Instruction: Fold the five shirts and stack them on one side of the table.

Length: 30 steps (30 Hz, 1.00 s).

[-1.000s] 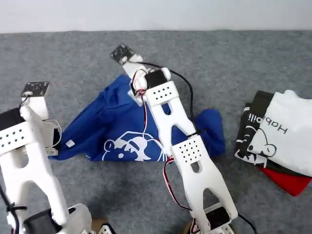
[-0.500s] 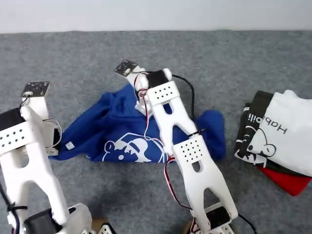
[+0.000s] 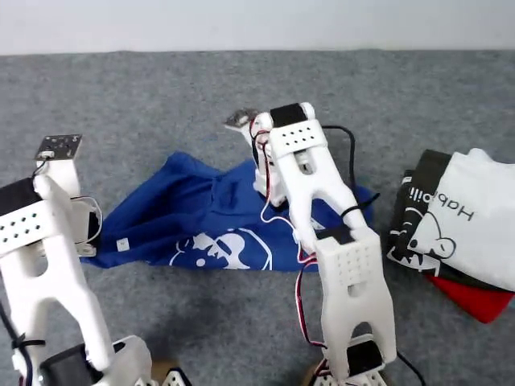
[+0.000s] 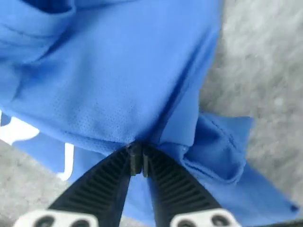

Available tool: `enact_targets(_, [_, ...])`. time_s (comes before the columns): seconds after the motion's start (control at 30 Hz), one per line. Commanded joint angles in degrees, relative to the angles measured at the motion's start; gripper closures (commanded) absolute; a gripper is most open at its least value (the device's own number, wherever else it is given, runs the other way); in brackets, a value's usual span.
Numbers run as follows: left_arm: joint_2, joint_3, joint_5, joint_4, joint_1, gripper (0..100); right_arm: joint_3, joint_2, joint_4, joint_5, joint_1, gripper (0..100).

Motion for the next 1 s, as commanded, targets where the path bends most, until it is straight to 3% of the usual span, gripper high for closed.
enact_targets(0.0, [-2.37,-0.48,0.26,-1.05,-0.35,100,1.85,-7.60,2.33,0.70,0.66,98.7])
enact_targets(0.1, [-2.11,-0.22,0.26,-2.20,-0.35,100,-0.09,-9.01,1.80,0.53,0.48,95.3])
enact_targets(0.23, [-2.11,-0.48,0.26,-2.29,-0.35,100,-6.42,-9.10,-0.31,-0.26,0.40,82.4])
enact_targets(0.33, [-2.11,-0.13,0.26,-2.64,-0.35,100,-9.23,-9.10,-7.43,-3.52,0.40,77.5])
enact_targets(0.57, [-2.11,-0.13,0.26,-2.90,-0.35,100,-9.49,-2.86,-24.75,-5.19,-2.33,76.5])
enact_targets(0.97, [-2.11,-0.13,0.26,-2.99,-0.35,100,-9.58,9.36,-34.33,-5.19,-3.30,76.7])
